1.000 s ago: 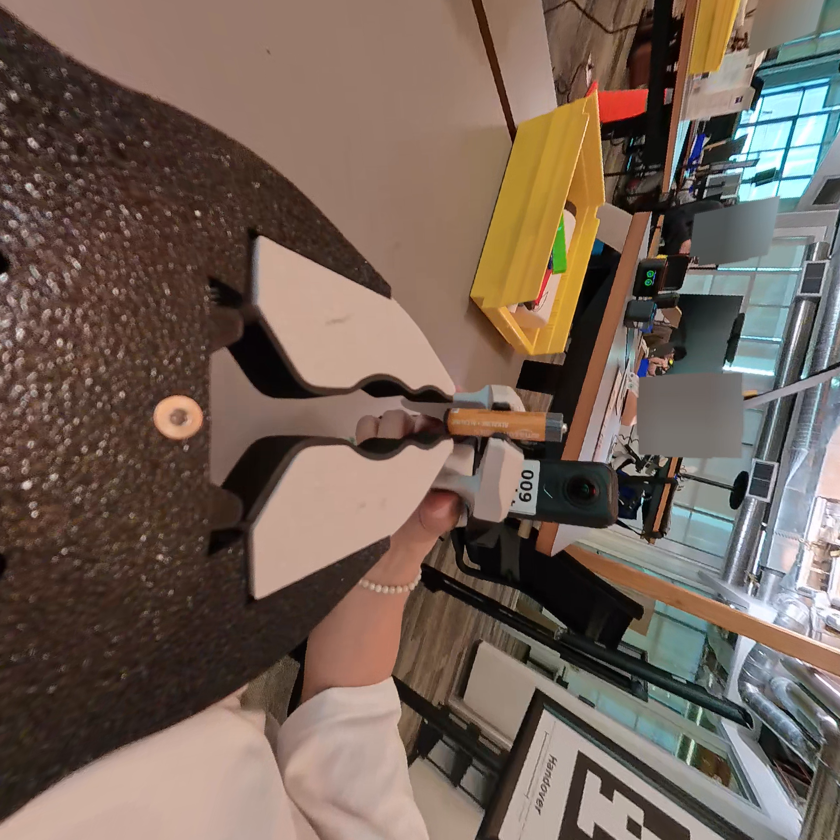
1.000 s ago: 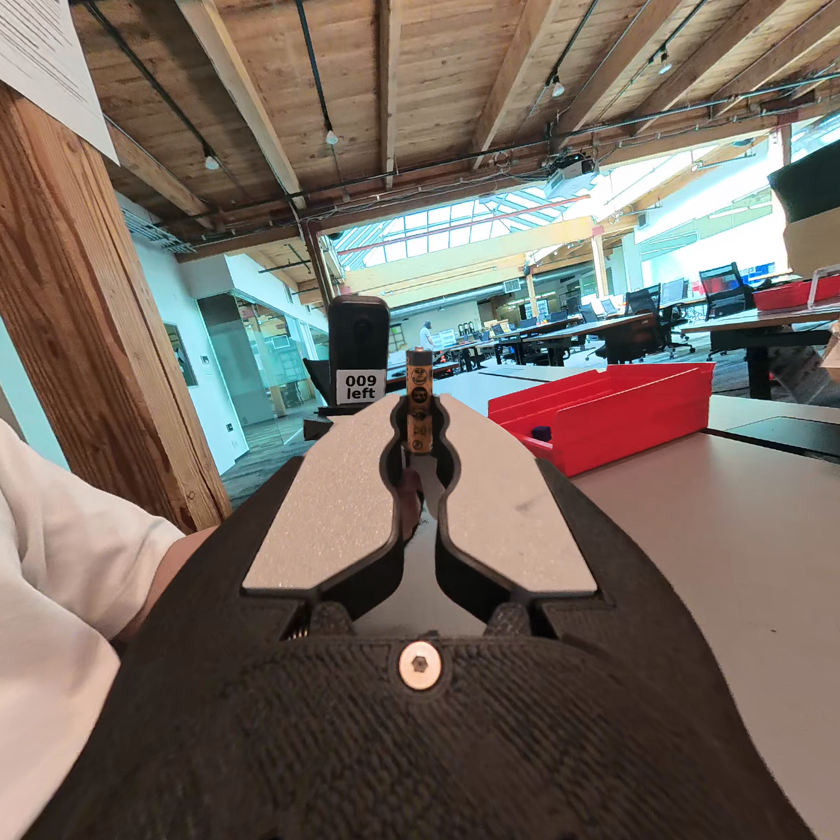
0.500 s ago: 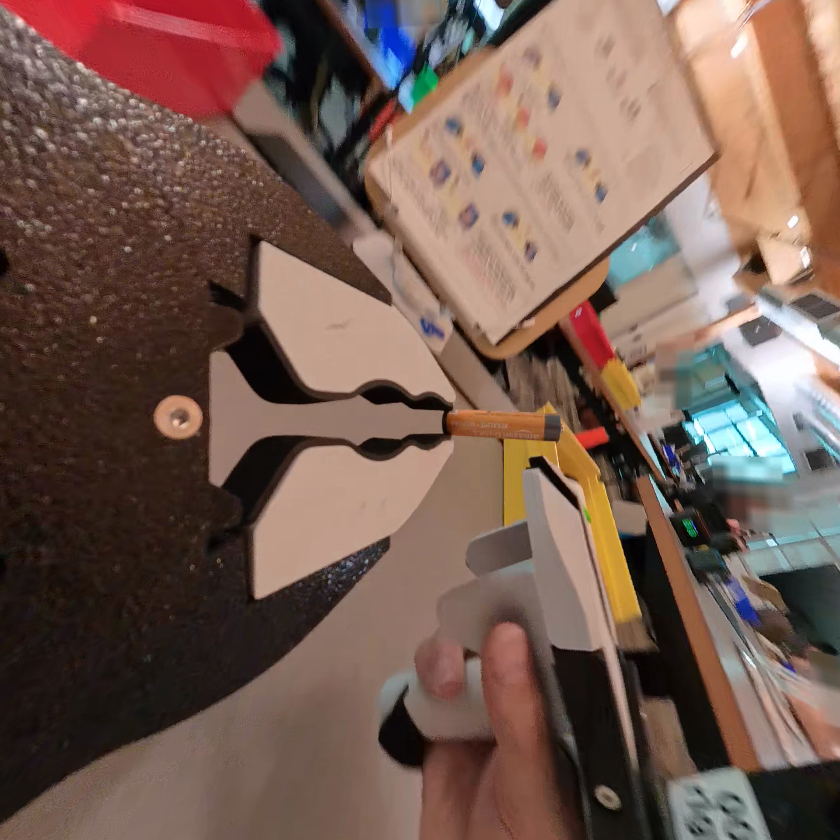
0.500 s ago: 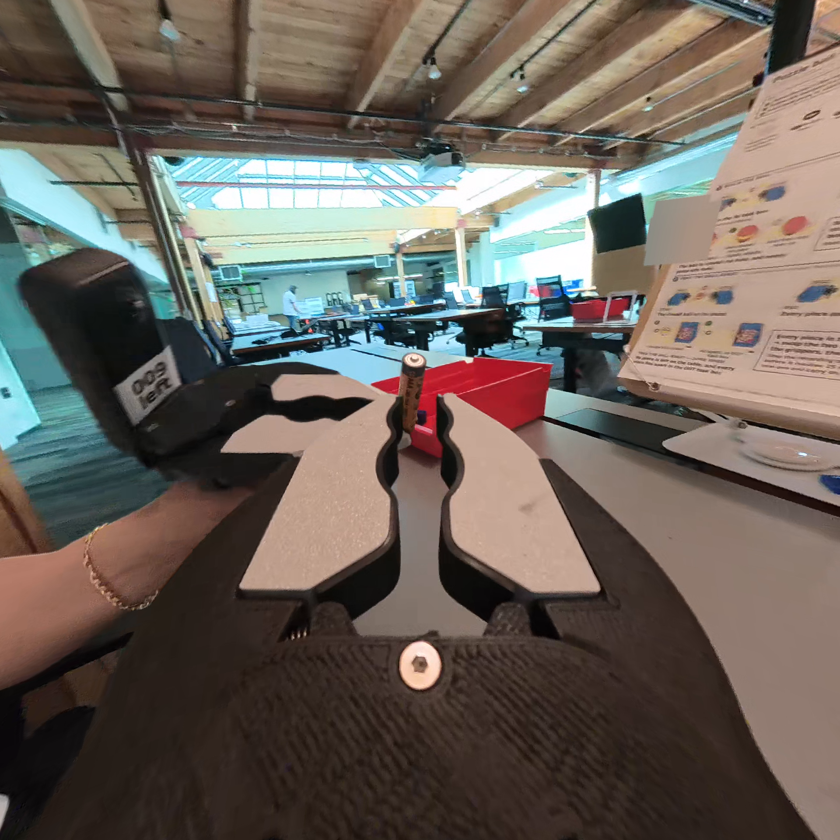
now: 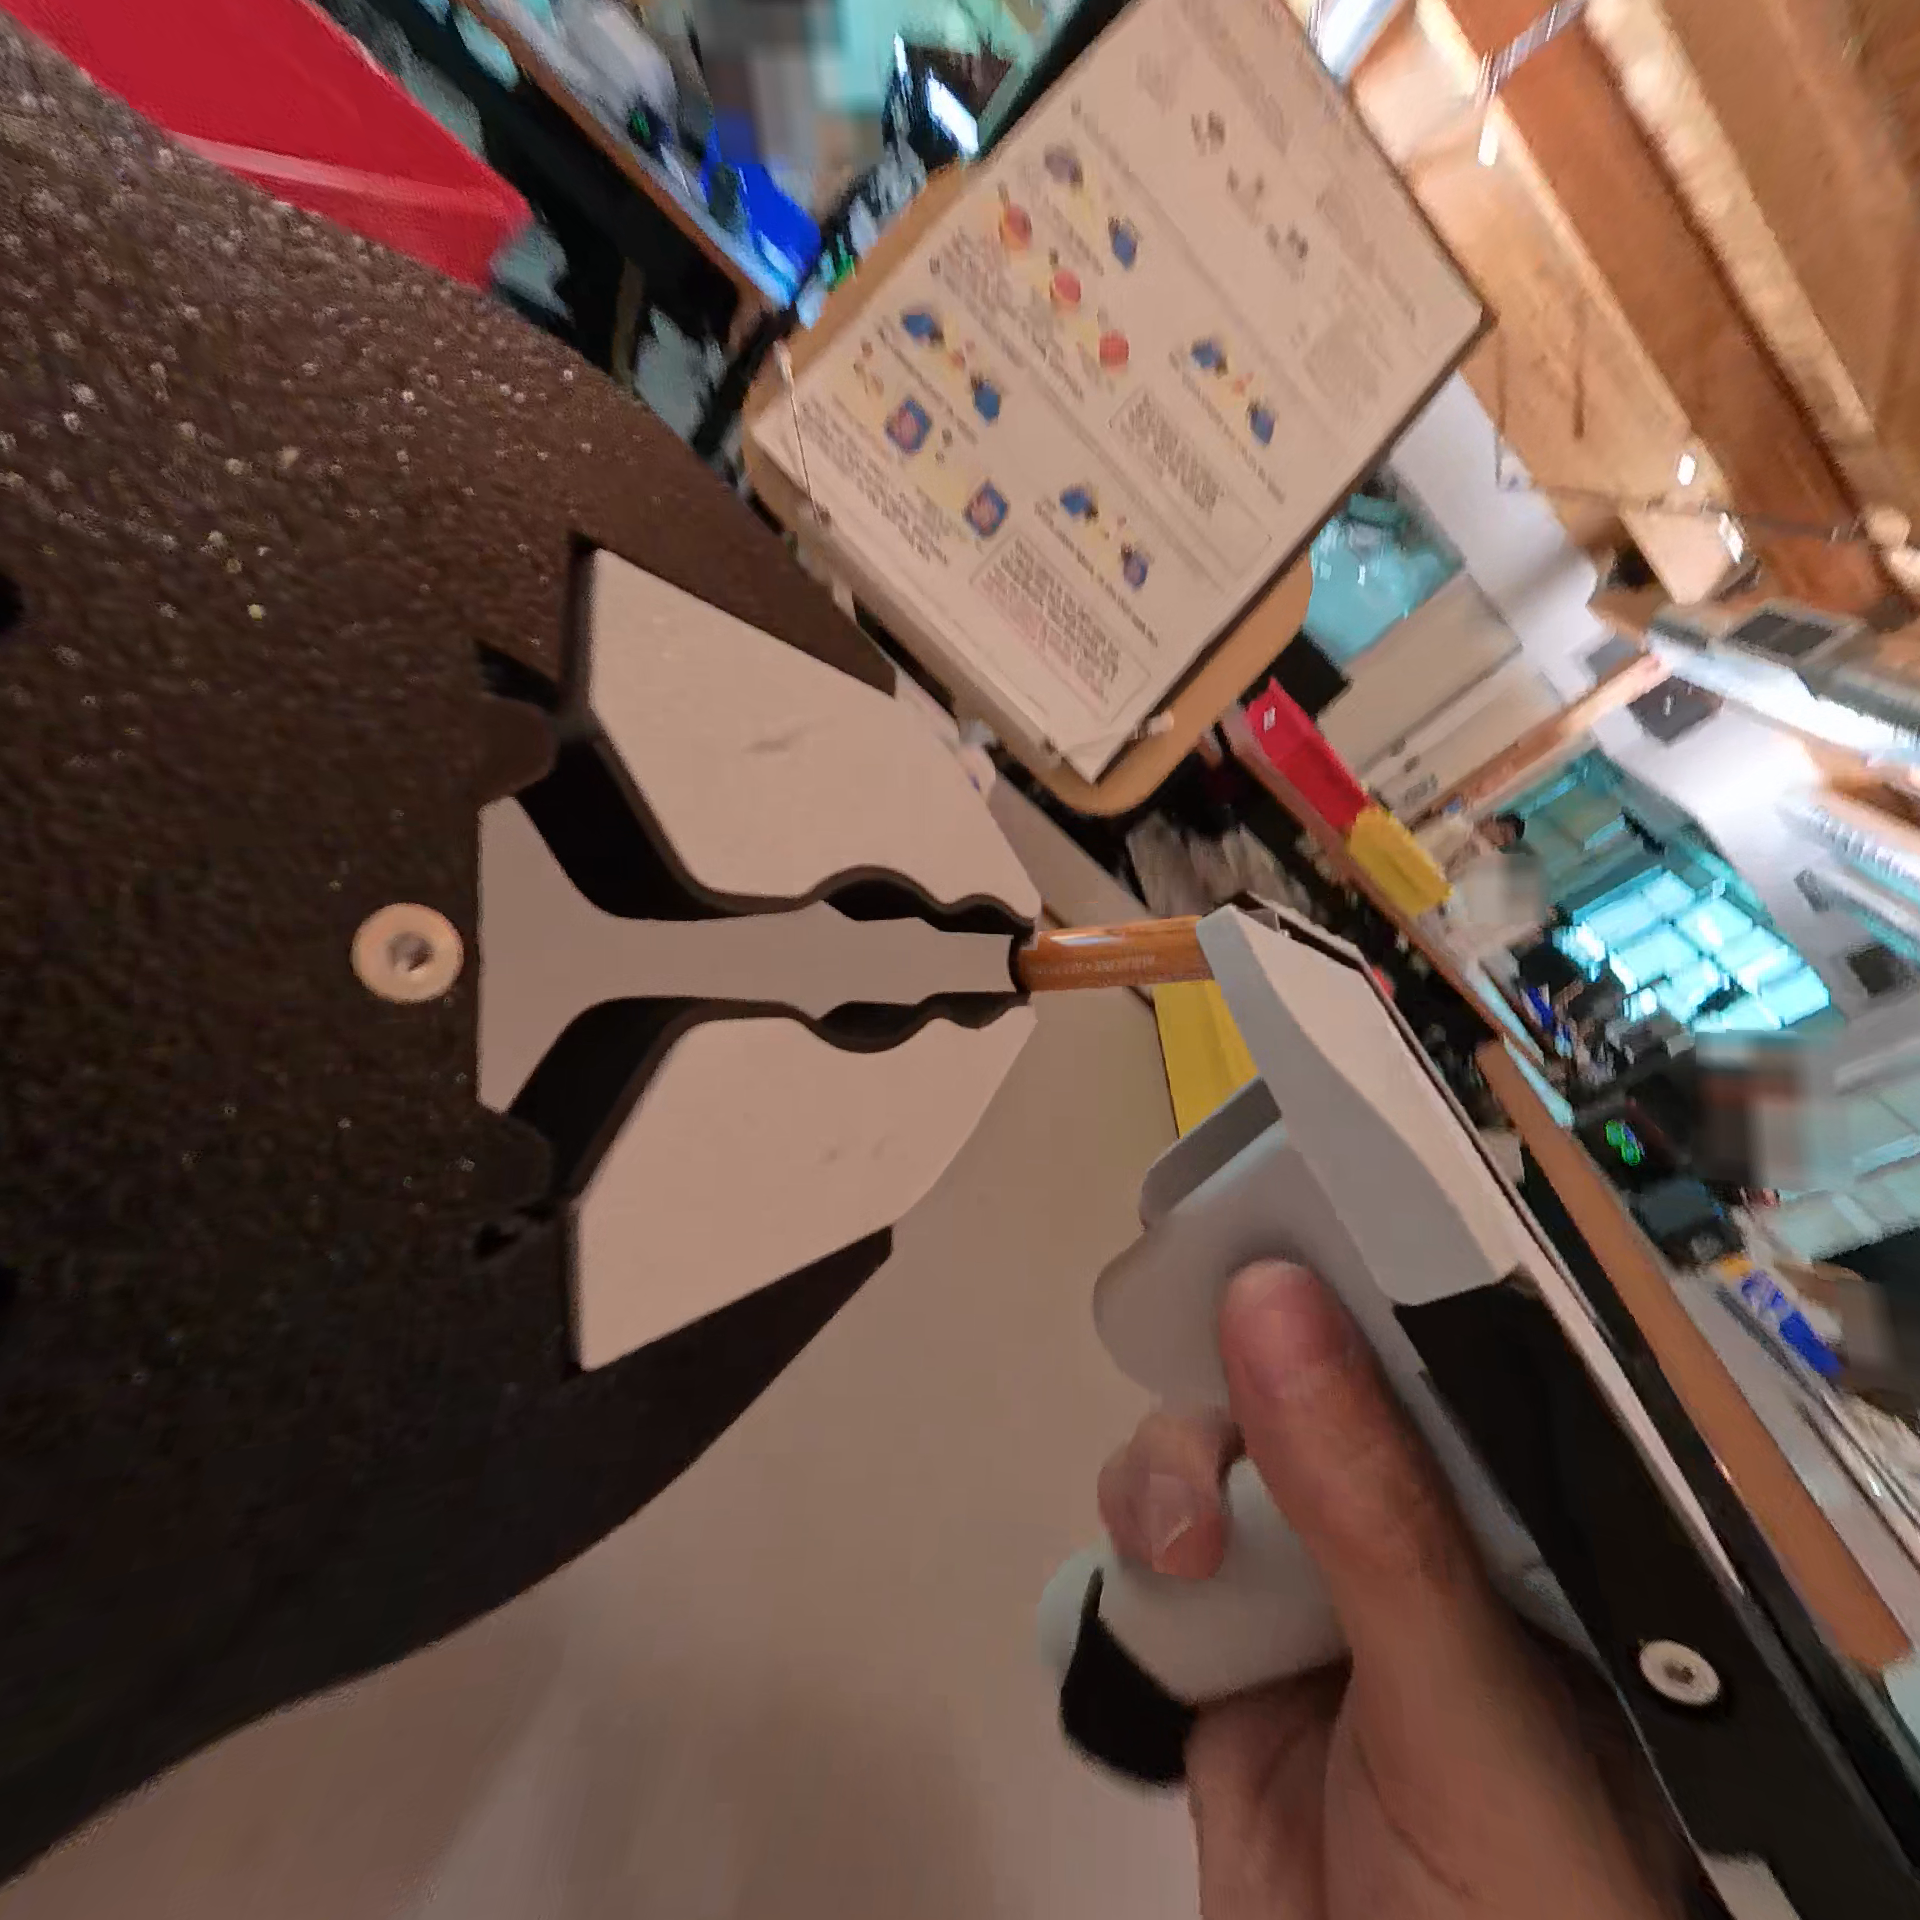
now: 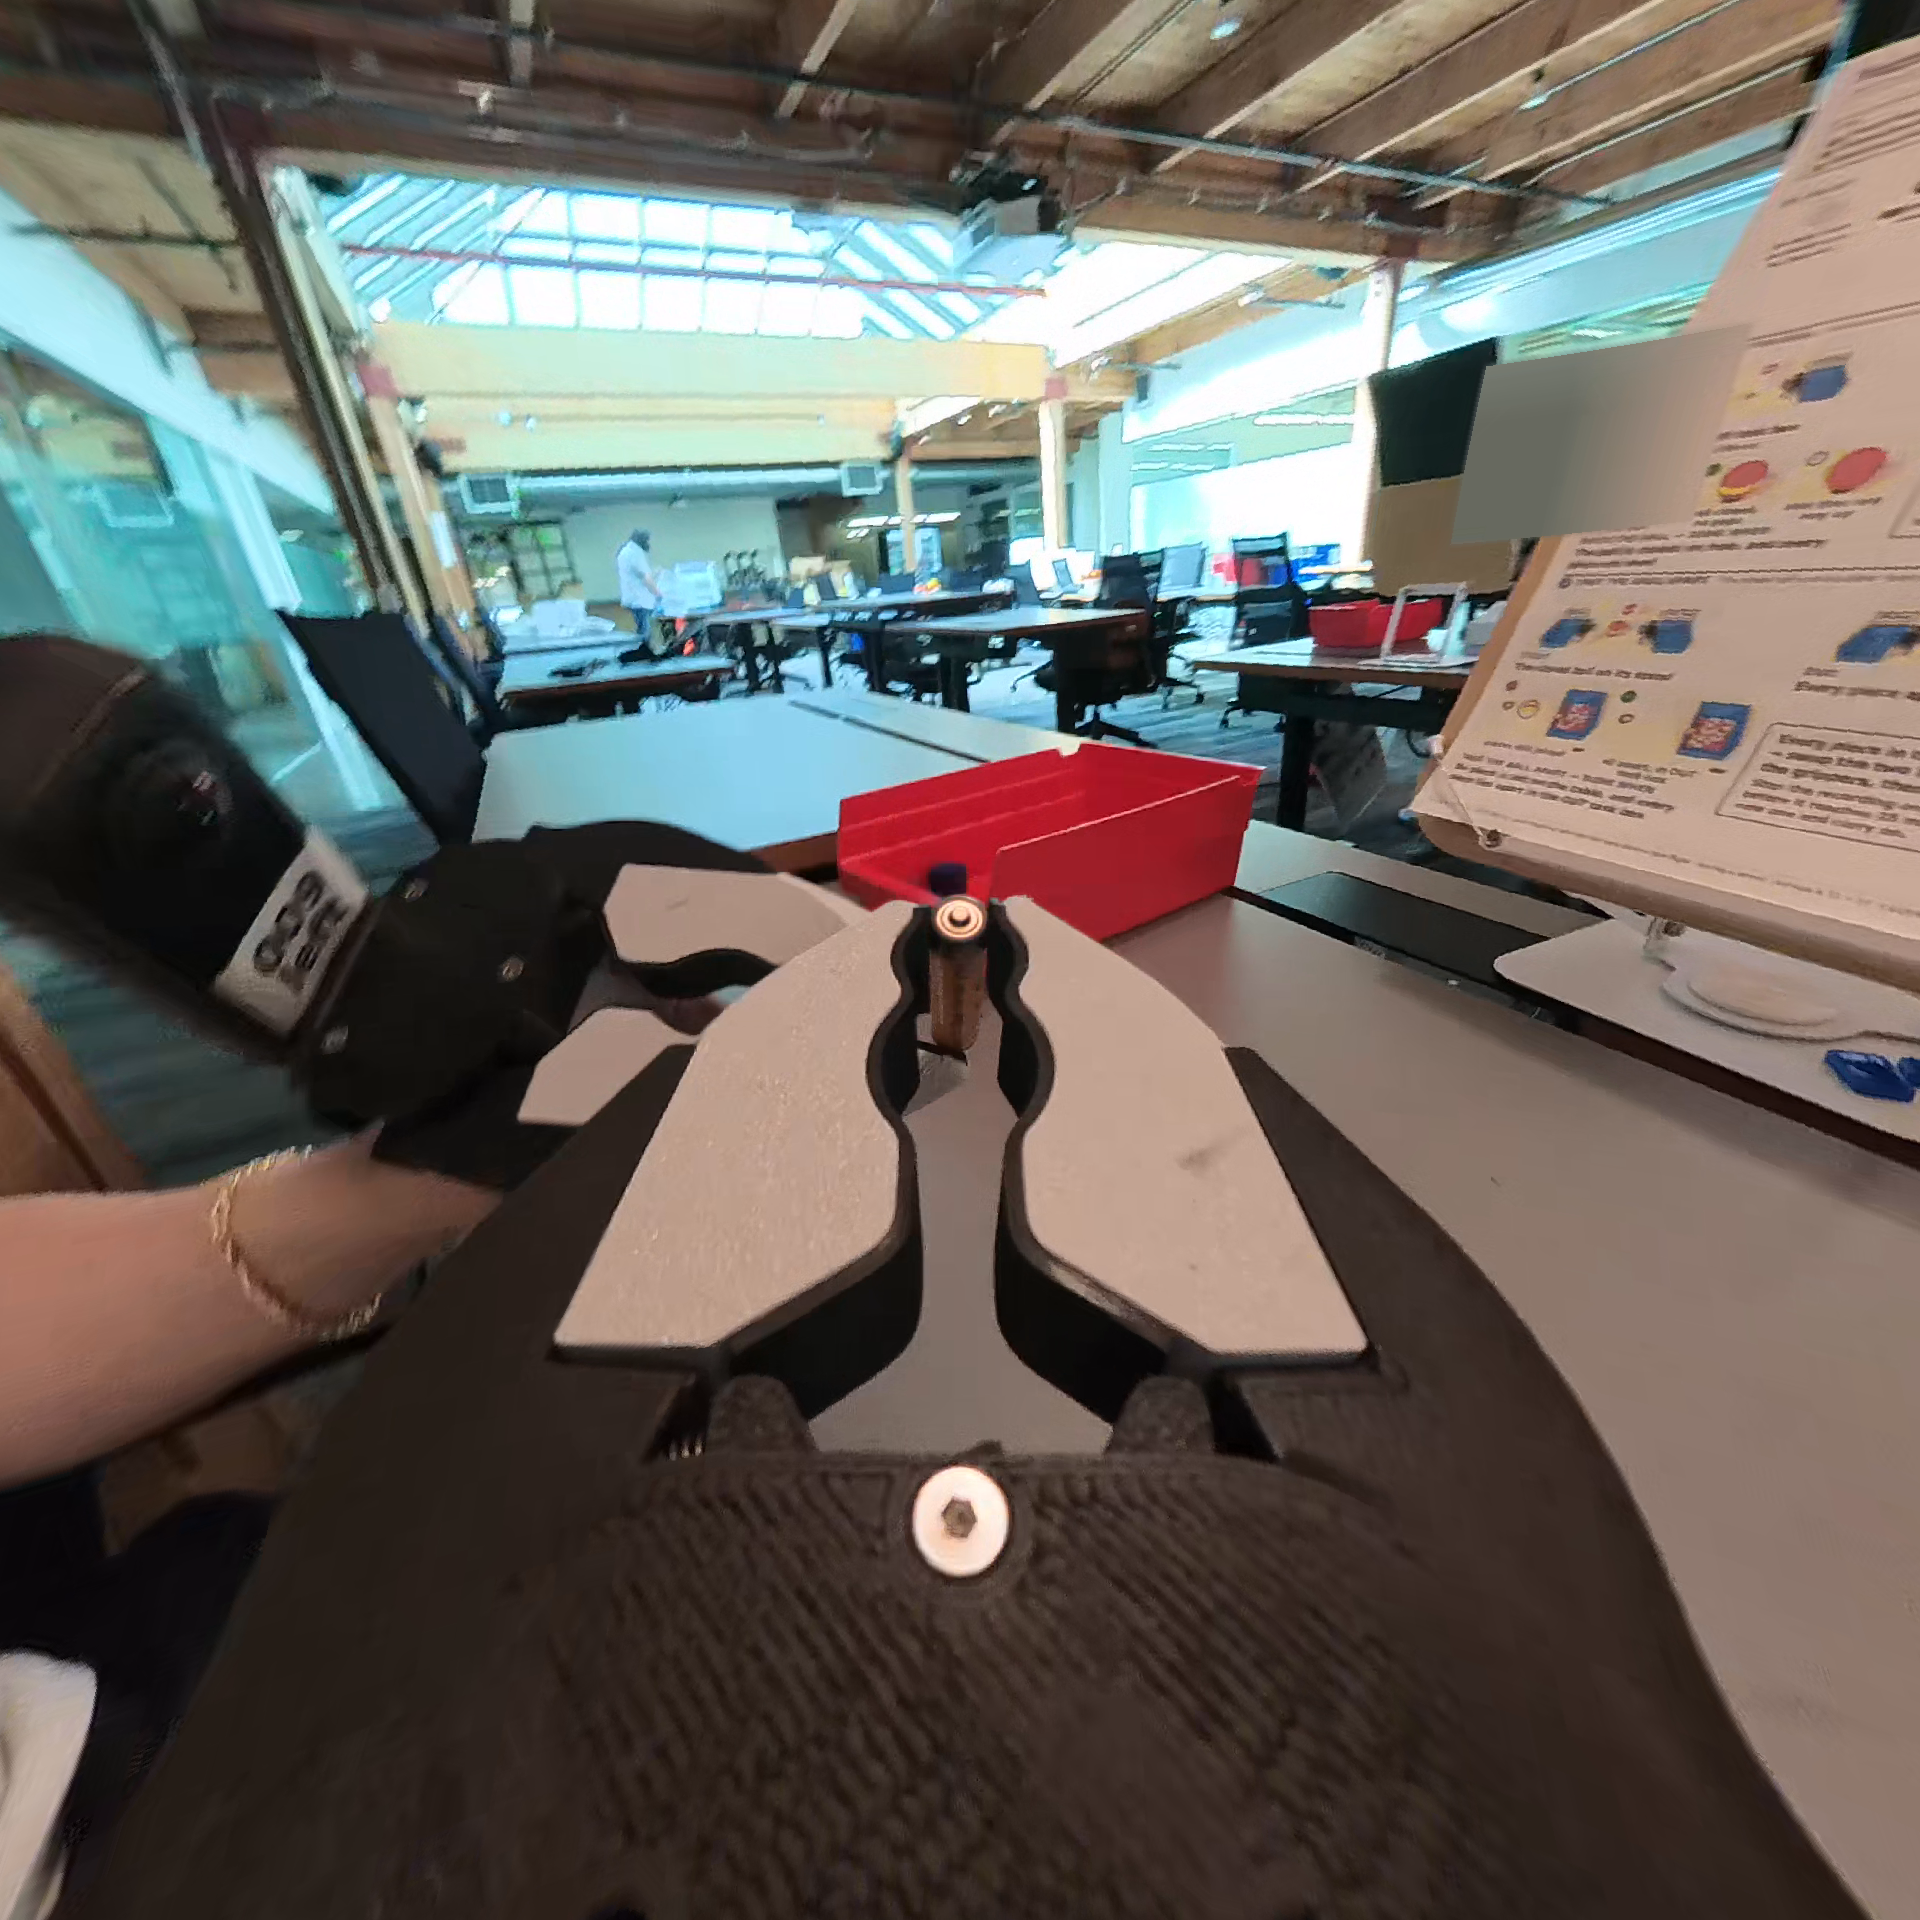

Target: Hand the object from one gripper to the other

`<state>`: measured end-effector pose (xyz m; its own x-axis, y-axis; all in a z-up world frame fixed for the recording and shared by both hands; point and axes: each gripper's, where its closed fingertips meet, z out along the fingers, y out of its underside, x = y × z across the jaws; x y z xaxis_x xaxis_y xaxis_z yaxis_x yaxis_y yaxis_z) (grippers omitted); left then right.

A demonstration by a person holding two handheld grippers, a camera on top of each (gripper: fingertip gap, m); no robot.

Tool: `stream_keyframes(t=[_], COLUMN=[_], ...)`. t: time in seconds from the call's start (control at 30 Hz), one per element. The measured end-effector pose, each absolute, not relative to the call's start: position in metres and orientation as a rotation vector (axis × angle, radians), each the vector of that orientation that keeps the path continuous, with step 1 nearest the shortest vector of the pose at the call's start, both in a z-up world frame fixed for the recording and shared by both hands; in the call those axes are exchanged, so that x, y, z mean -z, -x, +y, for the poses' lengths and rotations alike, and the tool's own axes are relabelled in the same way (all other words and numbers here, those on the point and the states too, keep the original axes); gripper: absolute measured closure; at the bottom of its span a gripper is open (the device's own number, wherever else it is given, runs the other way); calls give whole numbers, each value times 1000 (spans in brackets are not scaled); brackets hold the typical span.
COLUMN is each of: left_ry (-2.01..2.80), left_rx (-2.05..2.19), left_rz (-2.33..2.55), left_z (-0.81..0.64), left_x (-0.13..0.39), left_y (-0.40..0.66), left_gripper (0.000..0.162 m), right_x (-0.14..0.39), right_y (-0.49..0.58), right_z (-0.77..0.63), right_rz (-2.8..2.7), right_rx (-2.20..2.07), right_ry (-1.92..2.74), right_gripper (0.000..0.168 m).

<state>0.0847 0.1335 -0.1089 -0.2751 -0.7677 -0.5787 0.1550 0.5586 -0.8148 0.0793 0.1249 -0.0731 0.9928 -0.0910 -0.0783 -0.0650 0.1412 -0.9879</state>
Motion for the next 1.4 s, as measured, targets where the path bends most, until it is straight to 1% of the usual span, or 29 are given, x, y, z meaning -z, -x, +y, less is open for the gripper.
stream_keyframes(t=[0.03,0.13,0.23,0.37,0.6,0.67,0.77,0.9,0.97,1.0,1.1,1.17,1.23,1.3,1.4], left_ry=[521,507,481,384,335,321,308,406,527,592,716,809,852,869,865], left_rx=[1027,1265,1495,1690,2006,2075,2160,2177,2055,1971,1826,1726,1601,1463,1382], left_rz=[1658,1820,2113,2373,2546,2566,2577,2454,2324,2244,1978,1809,1658,1576,1548], left_z=[130,113,96,86,68,65,64,73,83,90,110,124,135,144,143], left_x=[111,113,128,143,151,153,155,150,150,150,134,123,116,114,115], left_y=[-82,-69,-42,-7,19,22,24,4,-20,-35,-65,-79,-88,-93,-94], left_gripper=[151,139,136,135,137,149,152,152,151,151,152,151,152,152,152], right_x=[74,81,90,103,120,123,124,117,102,95,79,77,75,71,73], right_y=[-75,-54,-35,-12,17,23,25,3,-19,-31,-60,-73,-84,-86,-82], right_z=[124,119,107,91,78,77,76,87,94,98,105,111,116,120,128], right_rz=[74,-137,-314,-522,-731,-767,-775,-627,-460,-372,-170,-78,36,121,162], right_rx=[5,-104,-207,-301,-429,-451,-460,-359,-301,-266,-139,-42,21,17,13], right_ry=[1447,1513,1536,1560,1528,1522,1523,1531,1498,1482,1424,1430,1422,1388,1388], right_gripper=[158,158,158,158,158,158,158,157,146,144,148,142,140,137,139])
